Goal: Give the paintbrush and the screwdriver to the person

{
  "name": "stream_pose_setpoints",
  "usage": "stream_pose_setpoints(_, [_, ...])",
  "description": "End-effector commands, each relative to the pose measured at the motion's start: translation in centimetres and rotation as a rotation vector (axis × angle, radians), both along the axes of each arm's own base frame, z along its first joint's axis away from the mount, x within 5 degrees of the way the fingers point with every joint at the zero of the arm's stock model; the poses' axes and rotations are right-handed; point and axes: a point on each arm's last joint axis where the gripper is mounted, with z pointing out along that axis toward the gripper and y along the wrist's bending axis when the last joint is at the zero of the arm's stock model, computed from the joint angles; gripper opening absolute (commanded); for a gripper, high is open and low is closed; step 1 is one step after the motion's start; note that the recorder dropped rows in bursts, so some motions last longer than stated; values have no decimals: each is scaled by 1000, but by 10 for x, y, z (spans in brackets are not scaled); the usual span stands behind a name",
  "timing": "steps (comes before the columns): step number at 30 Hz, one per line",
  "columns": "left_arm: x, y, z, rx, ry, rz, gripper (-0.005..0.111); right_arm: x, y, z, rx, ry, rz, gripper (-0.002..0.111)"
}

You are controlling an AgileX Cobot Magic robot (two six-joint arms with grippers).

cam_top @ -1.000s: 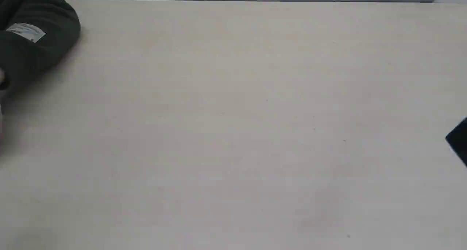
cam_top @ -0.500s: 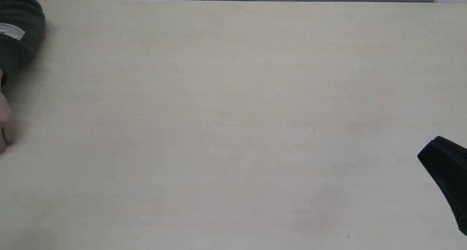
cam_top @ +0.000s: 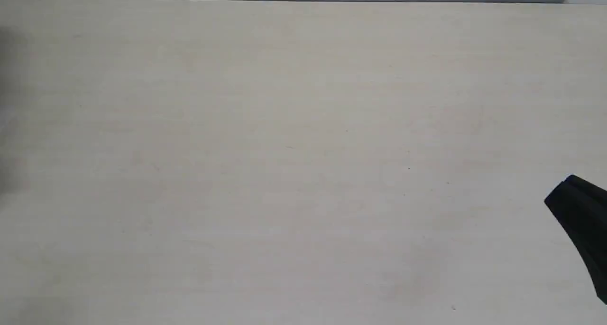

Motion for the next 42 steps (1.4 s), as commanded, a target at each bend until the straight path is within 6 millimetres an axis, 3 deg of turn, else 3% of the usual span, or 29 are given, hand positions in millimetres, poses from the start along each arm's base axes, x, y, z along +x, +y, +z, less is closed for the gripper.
stream_pose_setpoints(1, [0, 0, 1, -3, -13, -7, 0, 0, -1, 0, -8, -17, -6, 4])
stream_pose_setpoints(20, [0, 0, 1, -3, -13, -7, 0, 0, -1, 0, -51, -44, -13, 4])
stream_pose_setpoints(34, [0, -1, 0, -5, -10, -7, 0, 7, -16, -5, -76, 16, -315, 4])
stream_pose_setpoints(42, [0, -1, 0, -5, -10, -7, 0, 8, -20, -10, -156, 49, -392, 4])
